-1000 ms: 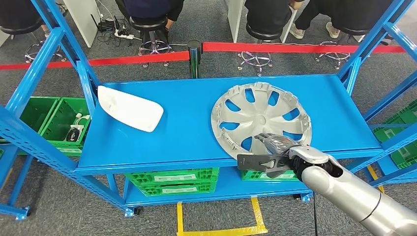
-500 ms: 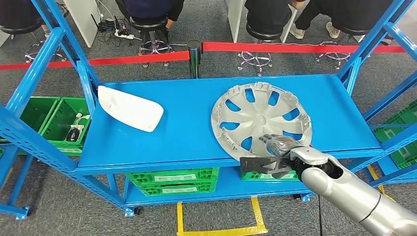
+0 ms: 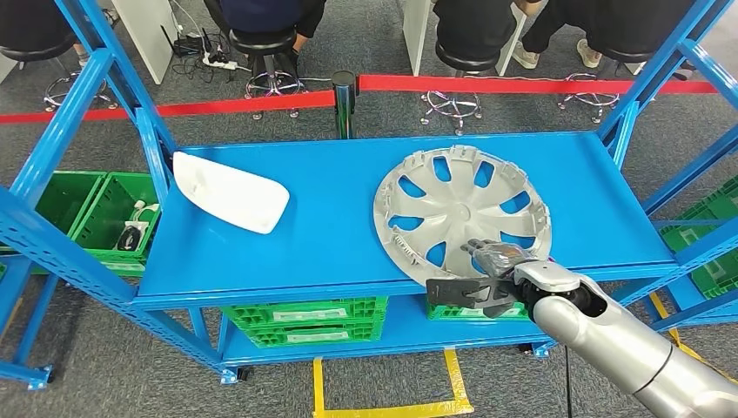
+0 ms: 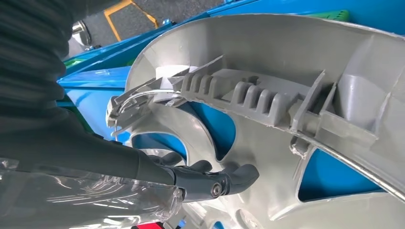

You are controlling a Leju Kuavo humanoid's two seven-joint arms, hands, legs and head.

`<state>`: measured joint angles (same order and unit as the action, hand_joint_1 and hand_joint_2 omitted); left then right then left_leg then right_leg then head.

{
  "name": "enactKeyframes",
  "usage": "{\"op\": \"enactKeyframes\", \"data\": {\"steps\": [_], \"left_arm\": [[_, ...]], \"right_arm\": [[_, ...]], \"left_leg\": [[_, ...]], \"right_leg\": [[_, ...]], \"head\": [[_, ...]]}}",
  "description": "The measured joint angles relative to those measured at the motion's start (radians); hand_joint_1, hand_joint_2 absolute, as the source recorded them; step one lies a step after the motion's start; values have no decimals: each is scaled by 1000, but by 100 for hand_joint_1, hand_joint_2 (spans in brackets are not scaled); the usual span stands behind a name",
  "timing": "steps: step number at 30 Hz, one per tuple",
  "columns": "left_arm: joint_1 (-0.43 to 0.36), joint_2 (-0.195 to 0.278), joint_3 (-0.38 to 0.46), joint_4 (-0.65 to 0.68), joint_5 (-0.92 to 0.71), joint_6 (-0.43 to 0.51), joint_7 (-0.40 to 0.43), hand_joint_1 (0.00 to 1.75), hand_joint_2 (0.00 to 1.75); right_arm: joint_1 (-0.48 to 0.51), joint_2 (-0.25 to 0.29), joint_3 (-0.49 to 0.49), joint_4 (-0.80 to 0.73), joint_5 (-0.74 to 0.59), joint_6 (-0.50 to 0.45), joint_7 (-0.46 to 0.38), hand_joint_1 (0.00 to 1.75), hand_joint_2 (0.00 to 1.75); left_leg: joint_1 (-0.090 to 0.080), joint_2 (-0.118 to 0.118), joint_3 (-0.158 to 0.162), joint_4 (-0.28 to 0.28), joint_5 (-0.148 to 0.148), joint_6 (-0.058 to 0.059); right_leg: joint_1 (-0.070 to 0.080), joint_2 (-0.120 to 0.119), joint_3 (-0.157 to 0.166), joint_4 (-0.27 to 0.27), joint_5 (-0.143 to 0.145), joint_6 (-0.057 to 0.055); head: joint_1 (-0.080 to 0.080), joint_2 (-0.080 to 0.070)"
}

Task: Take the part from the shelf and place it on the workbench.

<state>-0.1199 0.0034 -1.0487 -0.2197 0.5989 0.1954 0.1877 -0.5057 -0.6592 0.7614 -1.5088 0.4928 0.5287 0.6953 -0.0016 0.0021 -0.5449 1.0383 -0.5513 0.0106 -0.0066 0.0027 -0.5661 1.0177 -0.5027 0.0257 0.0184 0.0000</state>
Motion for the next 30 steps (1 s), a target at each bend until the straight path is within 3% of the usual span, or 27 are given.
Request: {"op": "enactKeyframes", "data": {"steps": [30], "left_arm": [[0, 3, 0, 0, 3, 3, -6, 0, 0]], "right_arm": [[5, 9, -18, 1, -44, -1, 0, 175, 175]], "left_leg": [[0, -1, 2, 0, 0, 0]], "right_leg": [[0, 0, 2, 0, 0, 0]], "head": [[0, 0]]}}
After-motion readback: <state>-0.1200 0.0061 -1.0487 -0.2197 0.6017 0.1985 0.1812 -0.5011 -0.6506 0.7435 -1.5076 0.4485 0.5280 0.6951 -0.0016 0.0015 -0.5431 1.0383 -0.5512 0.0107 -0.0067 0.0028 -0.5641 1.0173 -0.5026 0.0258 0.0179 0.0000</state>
